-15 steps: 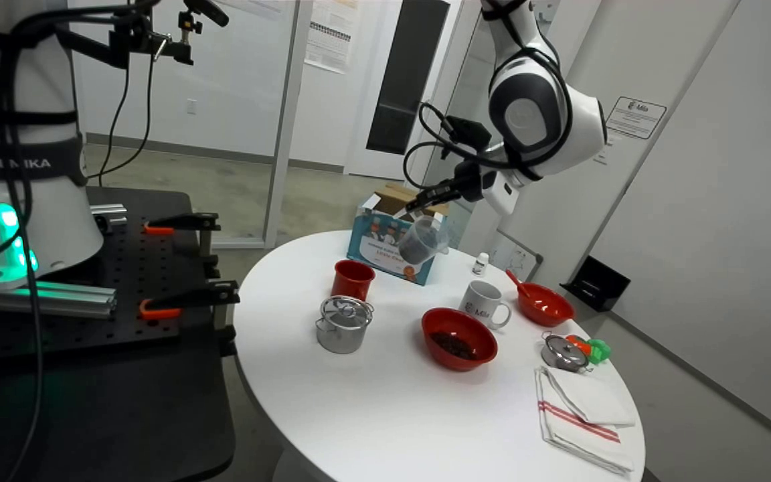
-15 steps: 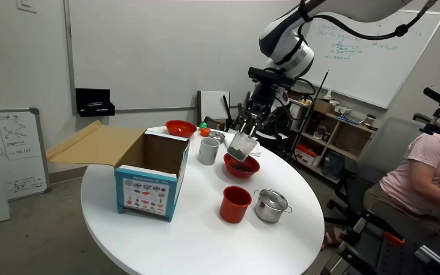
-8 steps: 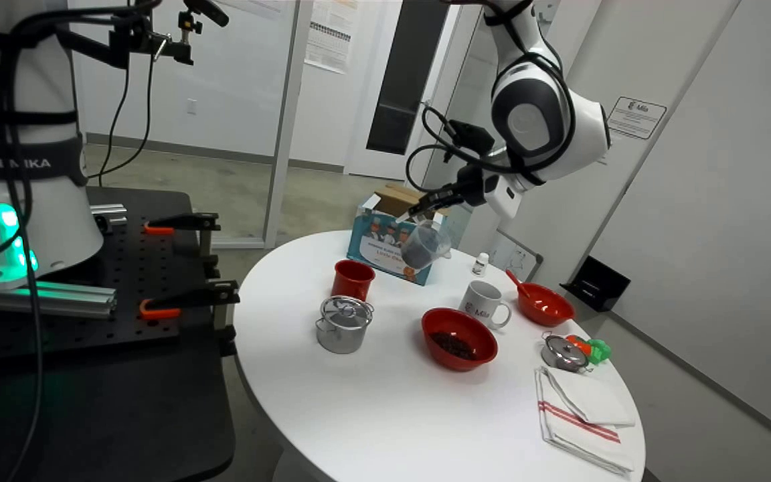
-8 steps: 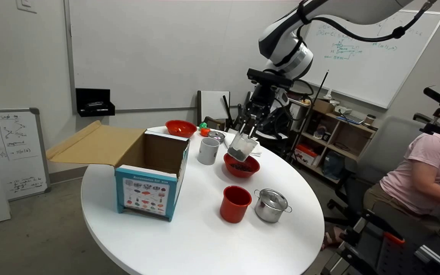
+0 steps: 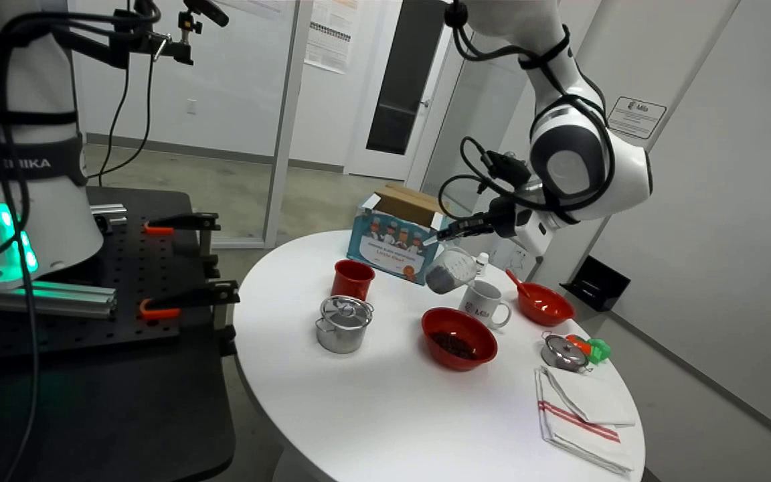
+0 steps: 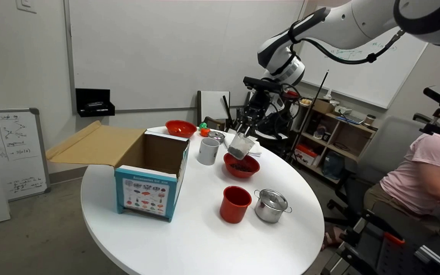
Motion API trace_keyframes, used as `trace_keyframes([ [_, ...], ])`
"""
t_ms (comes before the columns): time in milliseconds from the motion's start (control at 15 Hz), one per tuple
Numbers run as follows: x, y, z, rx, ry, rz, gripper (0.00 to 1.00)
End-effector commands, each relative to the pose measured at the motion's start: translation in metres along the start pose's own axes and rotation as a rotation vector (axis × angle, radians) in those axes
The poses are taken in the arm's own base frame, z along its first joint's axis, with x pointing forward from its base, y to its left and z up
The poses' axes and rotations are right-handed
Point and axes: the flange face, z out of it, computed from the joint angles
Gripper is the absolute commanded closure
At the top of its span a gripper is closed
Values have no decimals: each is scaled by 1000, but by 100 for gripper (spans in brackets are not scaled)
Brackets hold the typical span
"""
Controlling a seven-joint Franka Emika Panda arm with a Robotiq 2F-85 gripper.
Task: Pour the contents of the clear jar into the red bowl
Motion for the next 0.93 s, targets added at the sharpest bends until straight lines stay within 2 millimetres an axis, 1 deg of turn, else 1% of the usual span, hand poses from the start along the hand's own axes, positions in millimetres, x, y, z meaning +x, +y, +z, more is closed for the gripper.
trace_keyframes([
  [0, 23, -11, -16, 38, -182, 3, 93],
  [200, 38, -6, -24, 79, -323, 19, 93],
  [467, 69, 8, -32, 164, -494, 64, 93],
  [667, 86, 16, -33, 214, -620, 71, 93],
  [867, 95, 20, -29, 248, -739, 59, 93],
])
